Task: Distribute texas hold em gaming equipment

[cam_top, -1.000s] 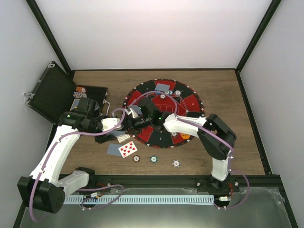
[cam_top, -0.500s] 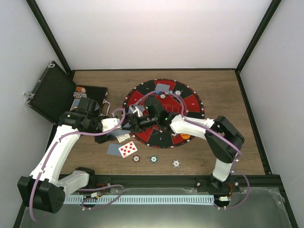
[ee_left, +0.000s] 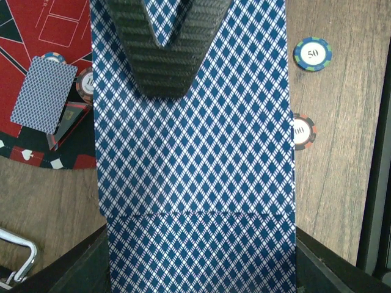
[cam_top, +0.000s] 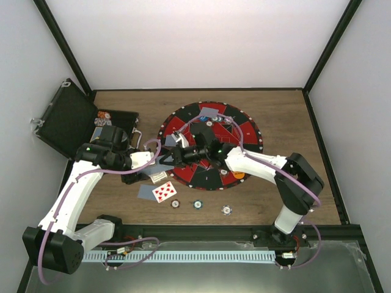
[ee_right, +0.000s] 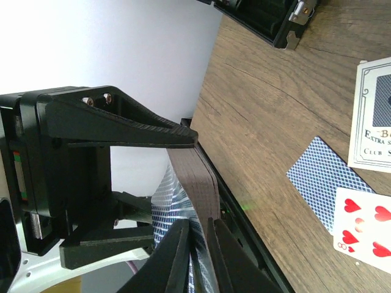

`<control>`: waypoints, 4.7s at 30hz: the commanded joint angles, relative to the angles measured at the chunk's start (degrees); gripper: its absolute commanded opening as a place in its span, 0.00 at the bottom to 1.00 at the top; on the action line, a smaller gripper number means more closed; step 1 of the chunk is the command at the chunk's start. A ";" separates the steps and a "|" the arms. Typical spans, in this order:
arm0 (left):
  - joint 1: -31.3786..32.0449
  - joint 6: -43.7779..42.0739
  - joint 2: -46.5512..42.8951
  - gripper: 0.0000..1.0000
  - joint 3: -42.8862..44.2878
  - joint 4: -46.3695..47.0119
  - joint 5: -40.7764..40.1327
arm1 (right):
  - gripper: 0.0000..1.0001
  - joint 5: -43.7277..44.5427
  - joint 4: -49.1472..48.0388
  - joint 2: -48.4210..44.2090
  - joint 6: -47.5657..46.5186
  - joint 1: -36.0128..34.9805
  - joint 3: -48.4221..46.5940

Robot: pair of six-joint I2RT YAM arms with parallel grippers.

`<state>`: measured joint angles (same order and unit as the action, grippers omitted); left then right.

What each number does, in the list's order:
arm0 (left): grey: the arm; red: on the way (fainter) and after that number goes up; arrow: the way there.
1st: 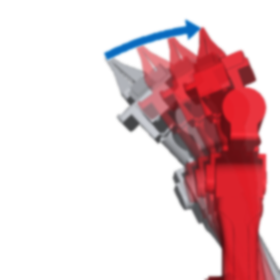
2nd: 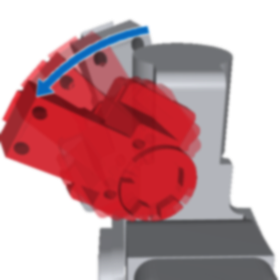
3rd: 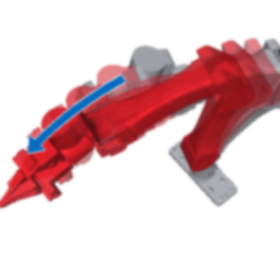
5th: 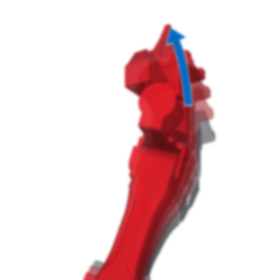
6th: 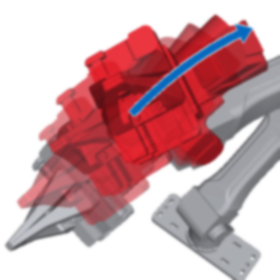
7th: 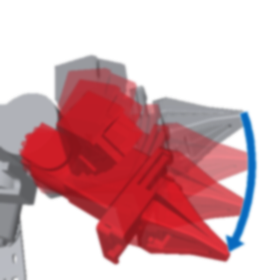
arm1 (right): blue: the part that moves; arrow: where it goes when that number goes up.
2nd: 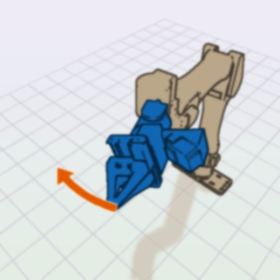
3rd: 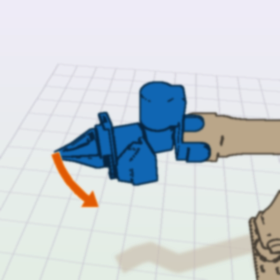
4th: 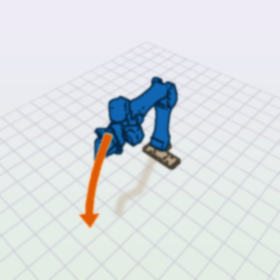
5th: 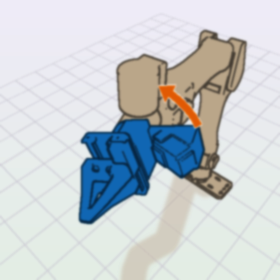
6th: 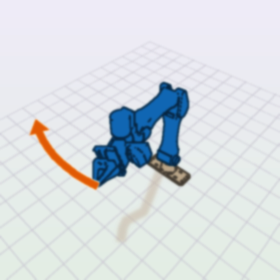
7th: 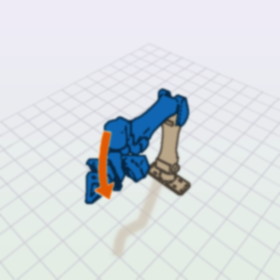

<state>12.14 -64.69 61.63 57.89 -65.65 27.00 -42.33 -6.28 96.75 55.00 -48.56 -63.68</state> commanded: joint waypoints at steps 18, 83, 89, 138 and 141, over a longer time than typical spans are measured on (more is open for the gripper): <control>-0.14 -0.92 -0.76 0.04 1.44 0.52 1.02 | 0.01 2.28 13.44 -21.32 -6.70 22.33 18.88; -0.14 -1.32 -0.01 0.04 2.66 -0.17 2.00 | 0.88 0.30 2.06 -6.52 5.35 1.13 3.99; -0.19 -1.32 0.24 0.04 2.57 0.07 2.13 | 0.86 -1.54 -0.04 -3.96 6.05 0.19 3.03; -0.17 -1.14 1.15 0.04 2.57 0.34 1.30 | 0.37 -4.65 3.85 2.36 -0.02 2.89 -2.49; -0.13 -1.15 1.01 0.04 2.58 0.37 1.38 | 0.53 -4.74 5.21 3.55 -0.92 1.21 -5.34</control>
<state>12.25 -64.99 63.31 58.94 -65.25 26.76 -48.21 -4.01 100.40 55.33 -46.09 -66.59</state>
